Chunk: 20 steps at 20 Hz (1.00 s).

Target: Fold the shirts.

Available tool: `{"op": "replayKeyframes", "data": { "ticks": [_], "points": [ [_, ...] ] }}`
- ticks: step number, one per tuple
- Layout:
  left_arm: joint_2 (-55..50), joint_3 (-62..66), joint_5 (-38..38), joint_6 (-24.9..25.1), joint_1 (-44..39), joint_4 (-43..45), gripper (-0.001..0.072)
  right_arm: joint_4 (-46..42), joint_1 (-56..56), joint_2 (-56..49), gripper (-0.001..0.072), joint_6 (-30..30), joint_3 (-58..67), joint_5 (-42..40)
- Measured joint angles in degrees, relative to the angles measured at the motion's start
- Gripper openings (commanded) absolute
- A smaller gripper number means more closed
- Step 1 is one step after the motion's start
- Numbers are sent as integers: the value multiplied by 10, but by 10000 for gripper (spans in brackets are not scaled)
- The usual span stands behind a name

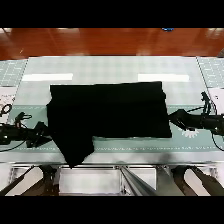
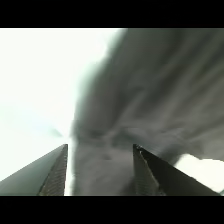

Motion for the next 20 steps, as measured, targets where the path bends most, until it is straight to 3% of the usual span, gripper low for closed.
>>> {"op": "replayKeyframes", "data": {
  "ticks": [4,11,12,13,14,20],
  "points": [
    [4,-56,14,28,-20,-59,508,31,-1,19,418,-14,-12,9],
    [4,-74,-7,40,-76,-63,484,79,-26,25,418,-28,-2,-3],
    [3,-74,-6,40,-79,-63,343,77,-40,25,418,-28,0,-1],
    [3,-74,0,41,-80,-56,63,64,-59,25,418,-28,2,4],
    [3,-75,17,43,-81,-53,19,43,-76,25,418,-27,3,9],
    [4,-74,31,54,-84,-66,19,-123,-127,25,418,44,-9,45]
  ]
}}
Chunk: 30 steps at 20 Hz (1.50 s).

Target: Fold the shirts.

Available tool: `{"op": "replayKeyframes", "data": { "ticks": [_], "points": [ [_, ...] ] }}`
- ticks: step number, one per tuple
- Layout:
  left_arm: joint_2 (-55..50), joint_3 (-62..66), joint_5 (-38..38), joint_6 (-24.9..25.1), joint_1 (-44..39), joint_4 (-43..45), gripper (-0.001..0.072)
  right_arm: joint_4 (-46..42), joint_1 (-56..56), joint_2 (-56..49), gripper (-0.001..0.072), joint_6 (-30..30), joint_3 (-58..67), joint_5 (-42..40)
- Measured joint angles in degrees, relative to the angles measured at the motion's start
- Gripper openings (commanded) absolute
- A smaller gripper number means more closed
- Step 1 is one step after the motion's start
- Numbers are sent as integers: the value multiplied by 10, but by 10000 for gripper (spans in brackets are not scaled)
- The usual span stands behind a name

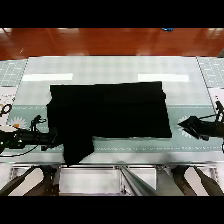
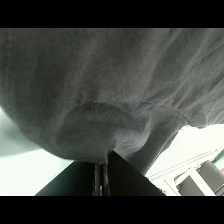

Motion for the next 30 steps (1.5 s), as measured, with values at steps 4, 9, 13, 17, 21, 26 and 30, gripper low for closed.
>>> {"op": "replayKeyframes", "data": {
  "ticks": [4,9,13,17,21,26,30],
  "points": [
    [0,0,0,2,0,-1,19,-26,-5,-3,418,22,-28,3],
    [0,0,2,3,-1,-3,19,-6,40,-54,418,17,-42,-8],
    [0,0,2,3,-1,-3,19,61,106,-109,218,10,-43,-49],
    [2,9,12,4,0,-3,19,97,150,-136,26,-18,-33,-90],
    [15,65,33,20,12,-21,19,119,162,-116,26,-38,14,-61],
    [-3,169,28,28,-2,-98,19,133,178,-128,26,-37,92,-78],
    [-75,264,47,22,-50,-117,19,147,200,-195,26,-33,177,-110]
  ]
}}
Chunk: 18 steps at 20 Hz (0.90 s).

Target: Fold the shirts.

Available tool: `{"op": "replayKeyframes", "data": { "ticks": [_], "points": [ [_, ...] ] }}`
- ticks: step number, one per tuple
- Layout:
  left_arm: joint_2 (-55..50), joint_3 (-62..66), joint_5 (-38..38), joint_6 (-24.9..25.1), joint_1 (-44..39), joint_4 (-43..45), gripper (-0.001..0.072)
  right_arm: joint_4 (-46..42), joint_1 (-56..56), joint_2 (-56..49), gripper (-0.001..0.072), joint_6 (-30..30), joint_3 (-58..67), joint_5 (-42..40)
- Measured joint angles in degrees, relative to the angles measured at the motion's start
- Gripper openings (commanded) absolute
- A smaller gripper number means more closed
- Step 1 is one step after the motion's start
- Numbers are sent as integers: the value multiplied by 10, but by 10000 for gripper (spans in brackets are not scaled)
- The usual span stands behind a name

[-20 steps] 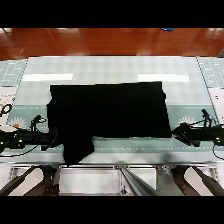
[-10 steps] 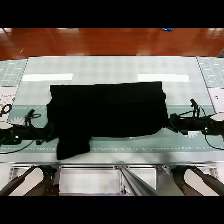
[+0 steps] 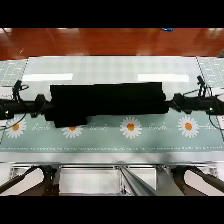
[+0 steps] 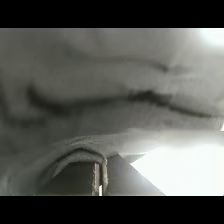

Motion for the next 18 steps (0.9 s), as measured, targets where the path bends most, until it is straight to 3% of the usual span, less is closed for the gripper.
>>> {"op": "replayKeyframes", "data": {
  "ticks": [12,13,14,15,18],
  "points": [
    [-266,275,26,-62,-85,-10,19,62,21,-223,30,-9,218,-32],
    [-279,287,26,-64,-87,-10,93,64,25,-235,200,-9,221,-36],
    [-289,295,25,-69,-88,-10,401,67,28,-245,414,-9,224,-40],
    [-297,302,25,-71,-89,-10,509,70,31,-255,419,-9,227,-45],
    [-308,320,10,-70,-84,-8,508,72,29,-268,419,-11,234,-37]
  ]
}}
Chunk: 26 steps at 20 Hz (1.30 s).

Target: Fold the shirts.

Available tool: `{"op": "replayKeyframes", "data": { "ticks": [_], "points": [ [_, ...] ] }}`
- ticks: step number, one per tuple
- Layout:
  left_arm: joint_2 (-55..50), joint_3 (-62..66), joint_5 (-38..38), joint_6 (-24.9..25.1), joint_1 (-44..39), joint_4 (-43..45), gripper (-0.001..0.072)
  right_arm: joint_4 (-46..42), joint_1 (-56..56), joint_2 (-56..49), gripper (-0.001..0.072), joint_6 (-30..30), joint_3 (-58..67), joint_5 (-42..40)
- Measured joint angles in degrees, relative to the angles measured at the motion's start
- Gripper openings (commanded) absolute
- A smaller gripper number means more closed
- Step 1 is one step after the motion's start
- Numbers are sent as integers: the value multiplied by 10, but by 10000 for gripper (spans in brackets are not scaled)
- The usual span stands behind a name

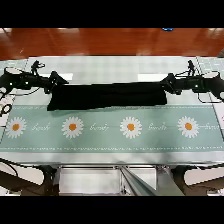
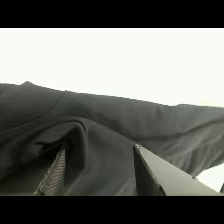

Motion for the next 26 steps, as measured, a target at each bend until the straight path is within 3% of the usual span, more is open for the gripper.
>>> {"op": "replayKeyframes", "data": {
  "ticks": [4,8,15,20,26],
  "points": [
    [28,35,-29,-26,38,42,505,-1,-59,21,418,2,31,93],
    [132,22,-4,-47,56,135,505,-41,-139,97,419,-6,38,183],
    [326,-173,70,-24,-39,179,505,-190,-195,191,420,75,-81,117],
    [353,-251,118,-56,-124,187,505,-123,-166,111,420,38,-110,84],
    [354,-268,155,-78,-158,187,505,-25,-108,-22,420,-2,-41,105]
  ]
}}
